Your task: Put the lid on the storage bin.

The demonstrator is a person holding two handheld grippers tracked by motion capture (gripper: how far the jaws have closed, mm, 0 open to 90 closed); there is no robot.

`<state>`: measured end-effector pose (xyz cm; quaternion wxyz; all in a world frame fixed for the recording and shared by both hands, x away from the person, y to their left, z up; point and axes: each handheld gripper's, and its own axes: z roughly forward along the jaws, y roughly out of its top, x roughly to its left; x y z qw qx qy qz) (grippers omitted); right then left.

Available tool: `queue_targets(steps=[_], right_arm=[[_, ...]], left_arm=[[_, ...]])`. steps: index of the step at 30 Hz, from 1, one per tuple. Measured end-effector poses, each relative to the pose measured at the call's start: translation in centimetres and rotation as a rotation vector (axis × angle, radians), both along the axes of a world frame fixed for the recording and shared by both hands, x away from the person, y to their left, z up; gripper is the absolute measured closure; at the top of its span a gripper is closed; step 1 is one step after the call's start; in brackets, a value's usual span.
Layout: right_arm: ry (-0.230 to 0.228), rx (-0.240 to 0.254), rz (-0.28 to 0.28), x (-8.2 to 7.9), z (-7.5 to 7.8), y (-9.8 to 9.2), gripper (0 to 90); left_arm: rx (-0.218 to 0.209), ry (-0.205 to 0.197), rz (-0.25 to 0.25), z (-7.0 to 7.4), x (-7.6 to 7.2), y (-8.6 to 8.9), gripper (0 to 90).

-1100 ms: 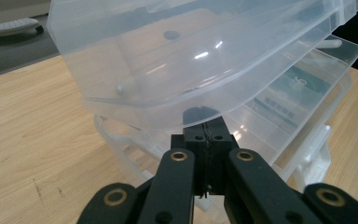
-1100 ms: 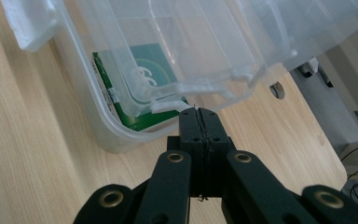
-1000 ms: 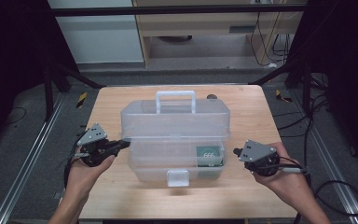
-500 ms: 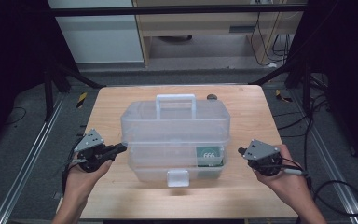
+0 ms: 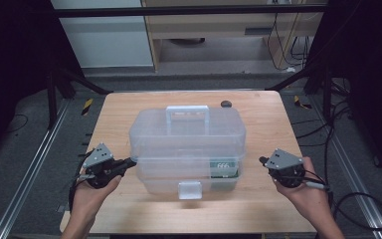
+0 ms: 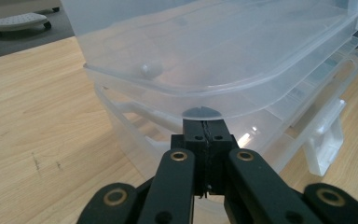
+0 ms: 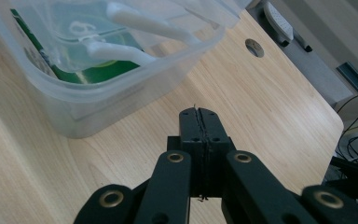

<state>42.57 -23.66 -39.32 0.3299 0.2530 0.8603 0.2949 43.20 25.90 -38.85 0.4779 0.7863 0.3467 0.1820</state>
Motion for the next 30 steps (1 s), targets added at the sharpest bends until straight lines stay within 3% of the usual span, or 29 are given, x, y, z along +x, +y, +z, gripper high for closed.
queue_targets(steps=[11,20,30], right_arm=[[0.01,0.016,-0.009,0.2,-1.1,-0.2,90.0],[0.013,0.033,-0.017,0.1,-1.7,-0.3,90.0],[0.02,0.036,-0.03,0.3,-2.0,-0.4,90.0]], left_arm=[[-0.002,0.017,0.002,-1.3,-0.4,0.1,90.0],[-0.001,0.0,0.017,-1.4,-1.0,0.4,90.0],[0.01,0.009,0.023,-1.7,-1.3,0.7,90.0]])
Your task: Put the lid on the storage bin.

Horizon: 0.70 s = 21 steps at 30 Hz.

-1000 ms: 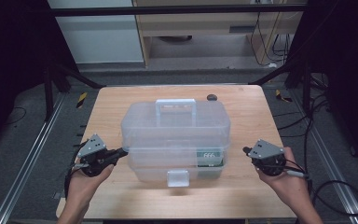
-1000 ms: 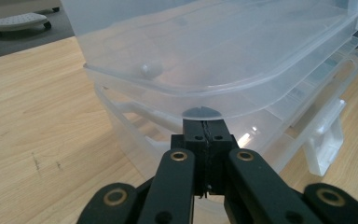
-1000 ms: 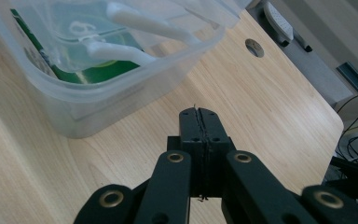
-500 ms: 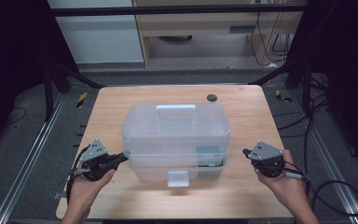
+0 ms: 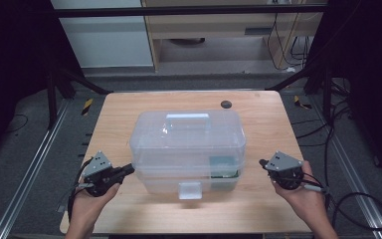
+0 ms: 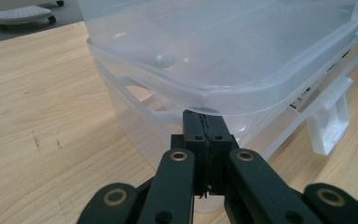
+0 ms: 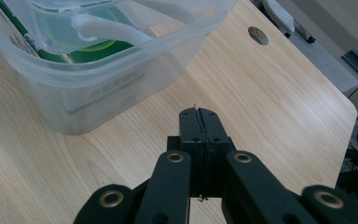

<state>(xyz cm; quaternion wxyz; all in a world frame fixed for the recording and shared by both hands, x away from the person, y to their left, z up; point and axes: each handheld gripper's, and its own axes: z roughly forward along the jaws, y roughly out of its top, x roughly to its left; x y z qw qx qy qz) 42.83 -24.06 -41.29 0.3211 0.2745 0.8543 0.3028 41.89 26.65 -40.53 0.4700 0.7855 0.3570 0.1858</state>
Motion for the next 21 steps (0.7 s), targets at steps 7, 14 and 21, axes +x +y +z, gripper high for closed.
queue_targets(steps=[7,14,21], right_arm=[[0.005,-0.005,-0.001,0.1,-0.2,-0.2,90.0],[0.008,0.004,-0.029,0.4,-0.6,-0.4,90.0],[0.017,0.07,-0.125,2.2,-2.2,-1.6,90.0]], left_arm=[[0.01,0.032,-0.01,-1.0,0.0,0.1,90.0],[0.139,0.029,0.066,-1.7,0.1,2.1,80.6],[0.213,-0.007,0.154,-2.3,3.4,4.0,81.4]])
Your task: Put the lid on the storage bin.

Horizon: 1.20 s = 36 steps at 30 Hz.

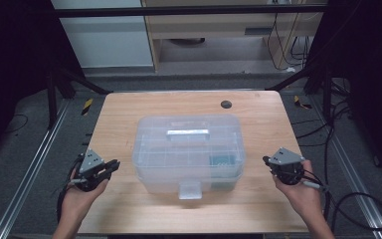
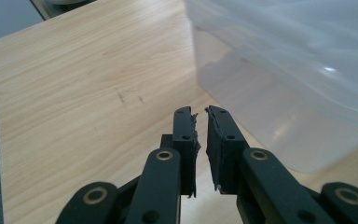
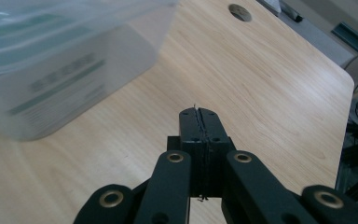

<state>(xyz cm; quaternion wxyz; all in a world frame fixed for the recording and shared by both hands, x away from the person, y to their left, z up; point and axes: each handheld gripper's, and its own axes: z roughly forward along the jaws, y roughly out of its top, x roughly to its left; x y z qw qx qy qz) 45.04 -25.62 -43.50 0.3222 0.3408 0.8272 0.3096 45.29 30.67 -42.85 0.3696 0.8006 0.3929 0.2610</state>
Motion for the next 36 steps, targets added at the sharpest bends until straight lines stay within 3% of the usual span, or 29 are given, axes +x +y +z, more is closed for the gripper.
queue_targets(steps=[2,3,4,6,8,10,14,17,22,26,28,29,36], right_arm=[[-0.005,0.029,-0.032,0.9,-0.5,-0.5,90.0],[-0.007,0.079,-0.08,1.9,-1.1,-1.1,85.6],[-0.007,0.079,-0.08,1.9,-1.1,-1.1,85.6],[-0.01,0.125,-0.137,2.9,-1.7,-1.6,75.9],[-0.011,0.137,-0.182,3.8,-2.2,-1.8,65.3],[-0.001,0.149,-0.204,4.7,-2.7,-1.8,58.1],[-0.009,0.182,-0.263,5.9,-3.8,-1.5,38.3],[0.01,0.199,-0.31,6.8,-4.7,-1.5,26.2],[0.059,0.253,-0.369,7.9,-5.9,-1.3,15.8],[0.071,0.223,-0.41,8.6,-7.0,-1.1,12.1],[0.116,0.243,-0.461,8.9,-7.5,-0.9,8.2],[0.147,0.243,-0.472,9.2,-7.6,-0.9,7.1],[0.186,0.287,-0.553,9.5,-7.7,-0.7,1.4]], left_arm=[[-0.002,0.009,0.017,-0.6,1.3,0.3,81.4],[-0.02,0.013,0.025,-1.0,1.9,0.4,78.5],[-0.03,0.009,0.034,-1.3,2.5,0.5,78.5],[-0.035,0.001,0.068,-2.0,3.5,0.5,65.9],[-0.046,0.007,0.081,-2.7,4.4,0.4,51.2],[-0.024,0.007,0.102,-3.2,5.2,0.3,40.9],[-0.029,0.046,0.128,-4.6,6.8,0.4,27.7],[-0.034,0.079,0.164,-5.6,7.7,0.7,18.8],[-0.053,0.122,0.183,-6.7,8.6,0.9,12.5],[-0.055,0.145,0.193,-7.3,9.0,0.8,8.1],[-0.058,0.164,0.211,-7.8,9.2,0.7,6.5],[-0.043,0.16,0.213,-7.8,9.3,0.6,5.0],[-0.03,0.168,0.212,-7.9,9.3,0.4,0.7]])
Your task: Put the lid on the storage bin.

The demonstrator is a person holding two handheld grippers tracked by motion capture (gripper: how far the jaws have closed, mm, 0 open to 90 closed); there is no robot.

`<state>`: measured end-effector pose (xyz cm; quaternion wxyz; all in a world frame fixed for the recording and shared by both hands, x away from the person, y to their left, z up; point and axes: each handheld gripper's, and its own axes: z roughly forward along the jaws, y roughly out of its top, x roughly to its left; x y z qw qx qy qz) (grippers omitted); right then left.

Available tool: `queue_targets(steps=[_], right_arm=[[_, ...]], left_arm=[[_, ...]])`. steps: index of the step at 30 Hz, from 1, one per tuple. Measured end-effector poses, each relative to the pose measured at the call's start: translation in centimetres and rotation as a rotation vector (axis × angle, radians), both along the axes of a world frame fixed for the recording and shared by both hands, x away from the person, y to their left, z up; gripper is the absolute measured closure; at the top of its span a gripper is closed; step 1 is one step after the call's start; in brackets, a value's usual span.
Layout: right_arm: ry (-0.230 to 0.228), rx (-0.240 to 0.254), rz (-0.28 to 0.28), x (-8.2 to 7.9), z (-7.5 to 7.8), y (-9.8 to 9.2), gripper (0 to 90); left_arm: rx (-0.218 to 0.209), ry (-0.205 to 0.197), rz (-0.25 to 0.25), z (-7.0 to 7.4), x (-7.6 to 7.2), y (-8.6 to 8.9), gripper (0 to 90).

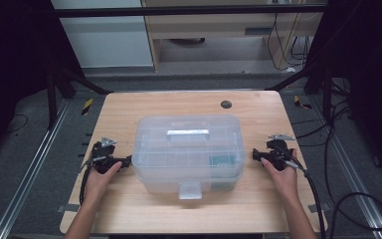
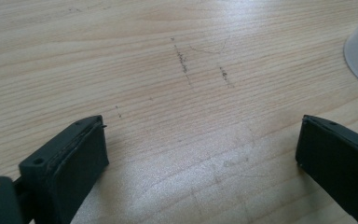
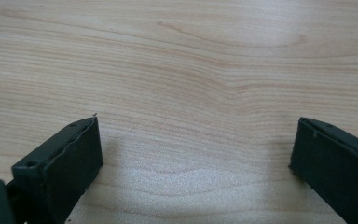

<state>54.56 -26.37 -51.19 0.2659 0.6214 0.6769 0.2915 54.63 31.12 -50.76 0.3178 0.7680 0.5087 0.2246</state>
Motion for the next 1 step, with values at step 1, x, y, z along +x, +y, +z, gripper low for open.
queue_targets(steps=[1], right_arm=[[0.002,0.002,-0.012,-0.04,0.0,0.09,1.1]], left_arm=[[0.0,0.001,0.002,0.0,0.0,0.0,0.4]])
